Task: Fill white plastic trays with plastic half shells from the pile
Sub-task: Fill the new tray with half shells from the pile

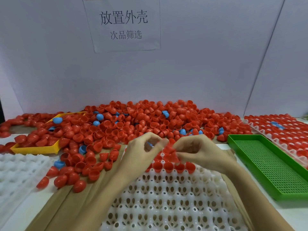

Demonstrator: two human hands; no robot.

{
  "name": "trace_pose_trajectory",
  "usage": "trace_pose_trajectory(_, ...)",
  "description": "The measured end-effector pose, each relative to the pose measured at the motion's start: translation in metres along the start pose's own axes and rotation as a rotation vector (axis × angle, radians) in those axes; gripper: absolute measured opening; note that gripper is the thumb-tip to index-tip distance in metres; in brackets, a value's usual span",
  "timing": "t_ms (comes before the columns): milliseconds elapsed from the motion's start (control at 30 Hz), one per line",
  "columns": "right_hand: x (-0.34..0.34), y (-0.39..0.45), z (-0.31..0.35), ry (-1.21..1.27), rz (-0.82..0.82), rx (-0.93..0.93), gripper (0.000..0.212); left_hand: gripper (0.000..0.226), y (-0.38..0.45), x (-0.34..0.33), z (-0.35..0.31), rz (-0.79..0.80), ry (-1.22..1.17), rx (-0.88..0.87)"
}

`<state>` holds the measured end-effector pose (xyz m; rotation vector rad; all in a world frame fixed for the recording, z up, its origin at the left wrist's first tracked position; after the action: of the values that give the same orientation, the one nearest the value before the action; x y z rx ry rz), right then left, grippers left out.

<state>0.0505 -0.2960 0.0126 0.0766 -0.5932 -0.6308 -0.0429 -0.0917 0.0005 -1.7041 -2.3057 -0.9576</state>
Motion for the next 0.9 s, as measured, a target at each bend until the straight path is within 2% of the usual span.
trace_pose_trajectory(133,0.040,-0.017,-0.003,-0.058,-0.079,-0.138,0.013,0.039,0.007,0.028,0.023,-0.190,0.374,-0.099)
trace_pose_trajectory(233,0.056,-0.027,-0.013,-0.185,-0.018,-0.235,0.012,0.029,0.009,0.048,0.047,-0.276,0.681,-0.137)
trace_pose_trajectory(367,0.059,-0.029,-0.025,-0.305,0.066,-0.324,0.009,0.029,0.010,0.055,0.069,-0.278,0.688,-0.037)
trace_pose_trajectory(600,0.055,-0.026,-0.029,-0.308,0.051,-0.290,0.006,0.030,0.010,0.054,0.067,-0.249,0.646,-0.052)
trace_pose_trajectory(767,0.056,-0.023,-0.034,-0.305,-0.189,-0.257,0.025,0.017,0.009,0.046,0.066,-0.114,0.501,-0.061)
trace_pose_trajectory(833,0.053,-0.021,-0.039,-0.330,-0.306,-0.233,0.031,0.023,0.009,0.039,0.066,-0.019,0.448,-0.065)
trace_pose_trajectory(900,0.051,-0.019,-0.045,-0.321,-0.435,-0.224,0.034,0.030,0.008,0.033,0.067,0.046,0.506,-0.089)
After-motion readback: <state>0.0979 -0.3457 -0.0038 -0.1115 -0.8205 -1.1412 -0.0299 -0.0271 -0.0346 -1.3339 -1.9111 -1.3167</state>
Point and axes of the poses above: each hand's wrist, its own y-axis towards the middle knuckle, its own x-axis out of the back of the hand, z = x × y, the point moved 2 cm from there along y, towards the middle knuckle
